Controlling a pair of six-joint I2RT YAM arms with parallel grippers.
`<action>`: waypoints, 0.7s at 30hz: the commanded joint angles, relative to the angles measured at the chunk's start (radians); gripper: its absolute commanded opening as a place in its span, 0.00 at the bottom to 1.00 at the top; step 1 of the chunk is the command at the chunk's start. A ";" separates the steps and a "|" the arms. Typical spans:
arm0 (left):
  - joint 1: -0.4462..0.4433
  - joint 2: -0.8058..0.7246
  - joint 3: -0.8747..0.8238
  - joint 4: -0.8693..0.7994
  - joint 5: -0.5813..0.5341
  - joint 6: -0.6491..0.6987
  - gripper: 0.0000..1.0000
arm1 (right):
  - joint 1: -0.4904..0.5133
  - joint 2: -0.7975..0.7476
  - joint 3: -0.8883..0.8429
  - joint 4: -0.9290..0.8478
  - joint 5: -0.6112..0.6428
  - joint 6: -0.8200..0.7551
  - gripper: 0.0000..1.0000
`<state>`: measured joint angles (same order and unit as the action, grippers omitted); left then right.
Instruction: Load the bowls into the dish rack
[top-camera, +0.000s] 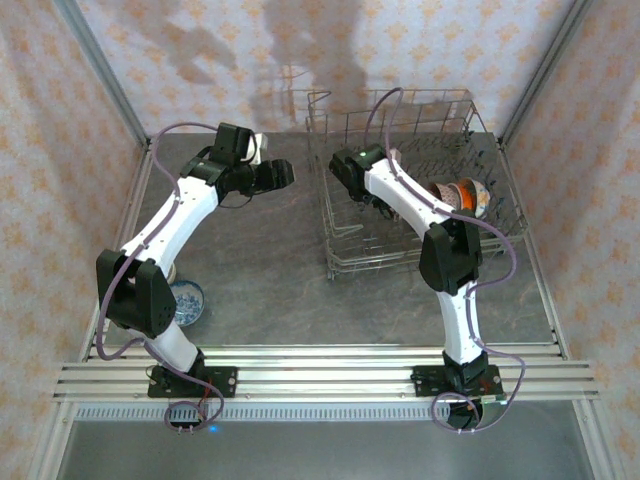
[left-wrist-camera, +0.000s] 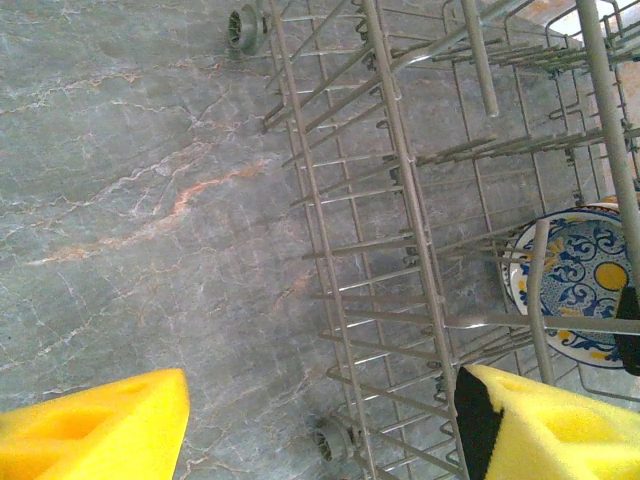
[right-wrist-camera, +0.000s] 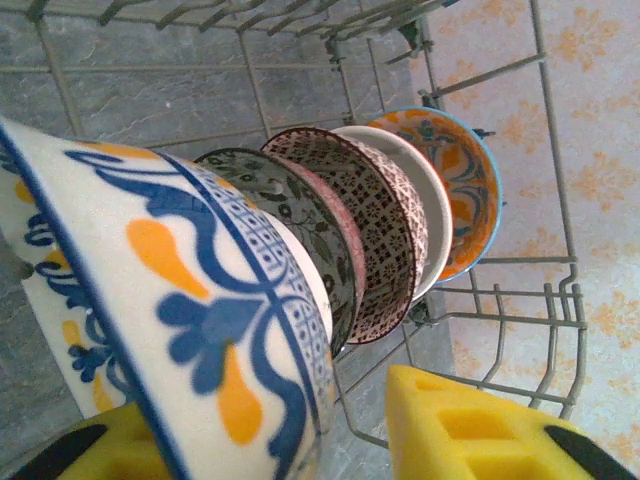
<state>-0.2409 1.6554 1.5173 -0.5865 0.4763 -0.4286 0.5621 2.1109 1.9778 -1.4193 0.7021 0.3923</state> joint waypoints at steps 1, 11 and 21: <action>0.008 -0.016 -0.004 0.010 0.015 -0.014 0.71 | 0.001 0.005 -0.004 0.026 -0.020 -0.021 0.39; 0.007 -0.007 -0.013 0.000 0.019 -0.023 0.71 | -0.027 0.043 0.021 0.070 -0.155 -0.058 0.39; 0.009 -0.012 0.004 -0.082 -0.060 -0.049 0.71 | -0.040 -0.036 -0.012 0.121 -0.183 -0.089 0.46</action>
<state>-0.2401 1.6554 1.5124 -0.6098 0.4702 -0.4553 0.5293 2.1437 1.9739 -1.3220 0.5262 0.3210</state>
